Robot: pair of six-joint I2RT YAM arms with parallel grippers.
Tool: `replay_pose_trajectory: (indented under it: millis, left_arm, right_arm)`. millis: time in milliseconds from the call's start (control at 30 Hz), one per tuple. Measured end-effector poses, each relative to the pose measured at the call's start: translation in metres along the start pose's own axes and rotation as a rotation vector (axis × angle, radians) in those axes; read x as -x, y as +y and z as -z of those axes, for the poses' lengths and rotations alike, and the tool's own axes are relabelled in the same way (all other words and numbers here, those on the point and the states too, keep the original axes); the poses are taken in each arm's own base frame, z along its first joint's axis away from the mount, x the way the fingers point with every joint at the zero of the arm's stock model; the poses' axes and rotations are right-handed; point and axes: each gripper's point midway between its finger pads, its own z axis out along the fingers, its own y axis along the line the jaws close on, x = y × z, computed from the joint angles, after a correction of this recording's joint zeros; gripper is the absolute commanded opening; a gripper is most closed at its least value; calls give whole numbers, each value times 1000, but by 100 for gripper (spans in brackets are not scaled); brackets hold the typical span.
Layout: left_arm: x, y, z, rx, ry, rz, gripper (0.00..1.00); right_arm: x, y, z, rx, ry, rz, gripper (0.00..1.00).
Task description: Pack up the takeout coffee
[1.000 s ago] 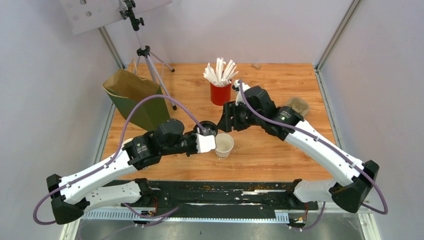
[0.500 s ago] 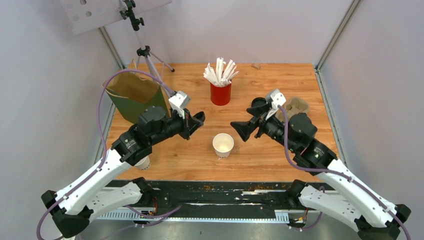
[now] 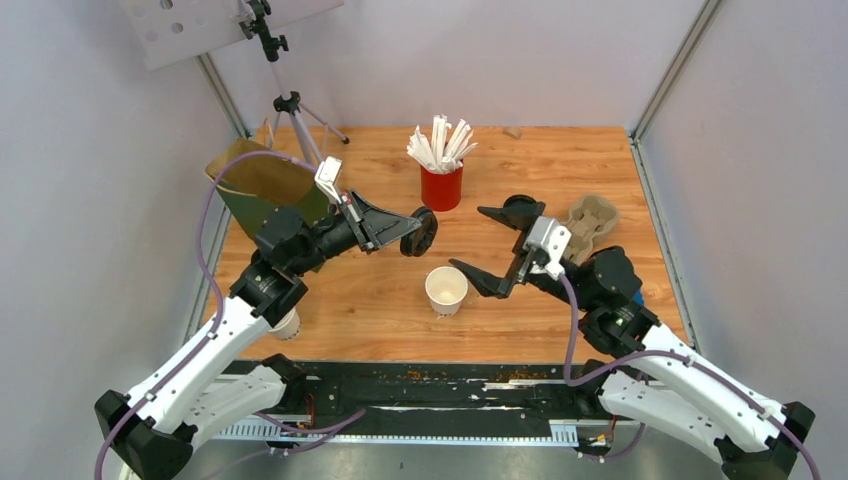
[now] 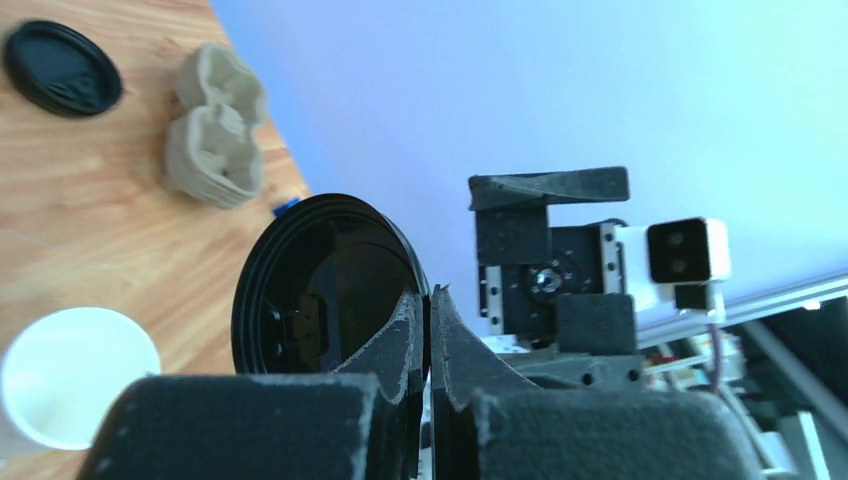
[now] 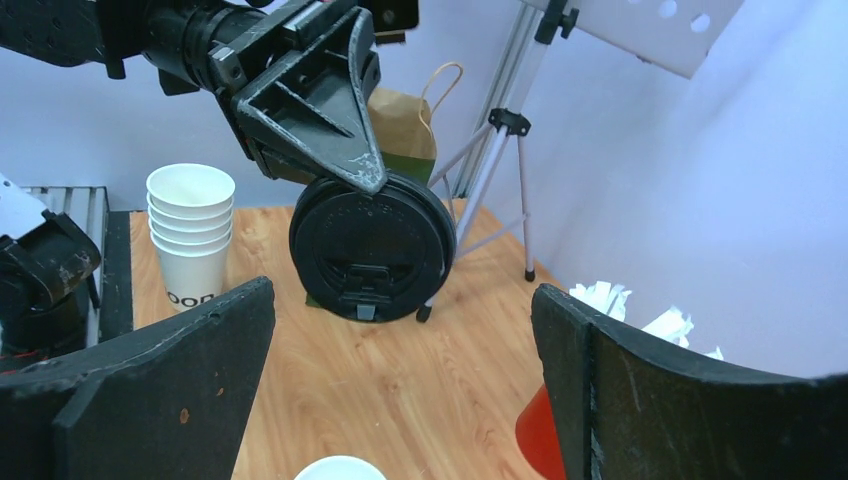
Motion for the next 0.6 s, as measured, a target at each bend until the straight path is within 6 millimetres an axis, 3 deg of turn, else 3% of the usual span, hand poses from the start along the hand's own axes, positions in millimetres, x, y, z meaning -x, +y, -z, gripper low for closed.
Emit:
replay_pose_trajectory:
  millis: [333, 600]
  left_arm:
    - [9, -29, 4, -143, -50, 207, 0]
    - [10, -36, 8, -193, -61, 257, 0]
  right_arm:
    - [-19, 18, -26, 74, 33, 118, 100]
    - [-13, 21, -39, 73, 24, 169, 100]
